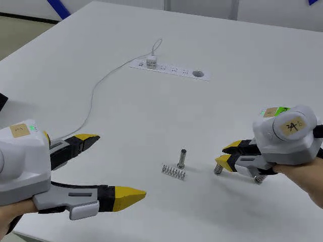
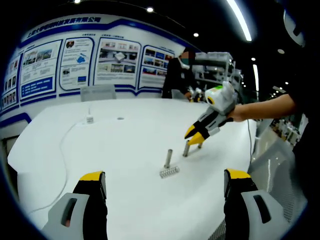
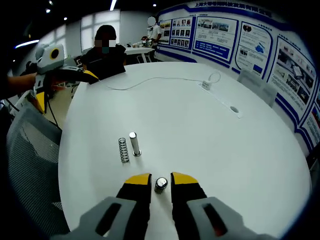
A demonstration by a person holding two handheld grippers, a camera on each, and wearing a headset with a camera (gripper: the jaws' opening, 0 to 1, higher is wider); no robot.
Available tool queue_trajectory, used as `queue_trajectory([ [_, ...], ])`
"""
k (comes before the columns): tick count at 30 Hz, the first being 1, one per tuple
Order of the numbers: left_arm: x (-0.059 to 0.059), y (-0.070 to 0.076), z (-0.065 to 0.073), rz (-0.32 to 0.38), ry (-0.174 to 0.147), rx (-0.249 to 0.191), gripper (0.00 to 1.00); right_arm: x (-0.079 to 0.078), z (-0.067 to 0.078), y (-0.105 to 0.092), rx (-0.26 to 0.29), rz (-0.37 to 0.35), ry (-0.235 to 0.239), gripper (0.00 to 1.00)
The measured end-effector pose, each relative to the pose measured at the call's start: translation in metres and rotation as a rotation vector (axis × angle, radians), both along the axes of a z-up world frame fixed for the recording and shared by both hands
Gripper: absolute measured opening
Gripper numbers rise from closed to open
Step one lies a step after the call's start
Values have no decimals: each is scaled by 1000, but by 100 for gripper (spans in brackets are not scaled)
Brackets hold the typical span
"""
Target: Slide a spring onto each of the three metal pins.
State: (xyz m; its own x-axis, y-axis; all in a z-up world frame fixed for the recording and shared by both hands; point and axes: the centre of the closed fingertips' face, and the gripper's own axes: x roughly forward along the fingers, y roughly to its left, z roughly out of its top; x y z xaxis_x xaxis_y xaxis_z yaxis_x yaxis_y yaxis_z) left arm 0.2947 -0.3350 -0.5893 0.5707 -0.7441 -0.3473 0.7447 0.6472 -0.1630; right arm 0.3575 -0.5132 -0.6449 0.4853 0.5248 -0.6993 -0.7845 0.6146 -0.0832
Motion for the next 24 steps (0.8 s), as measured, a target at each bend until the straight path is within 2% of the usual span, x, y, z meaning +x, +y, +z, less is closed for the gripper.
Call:
queue_trajectory([
  [8, -2, -2, 2, 2, -4, 3, 100, -10, 14, 13, 34, 31, -32, 16],
  [13, -2, -5, 6, -3, -13, -1, 100, -14, 14, 18, 38, 47, -35, 16],
  [24, -1, -2, 6, 7, -10, 0, 99, -23, 10, 31, 52, 67, -14, 16],
])
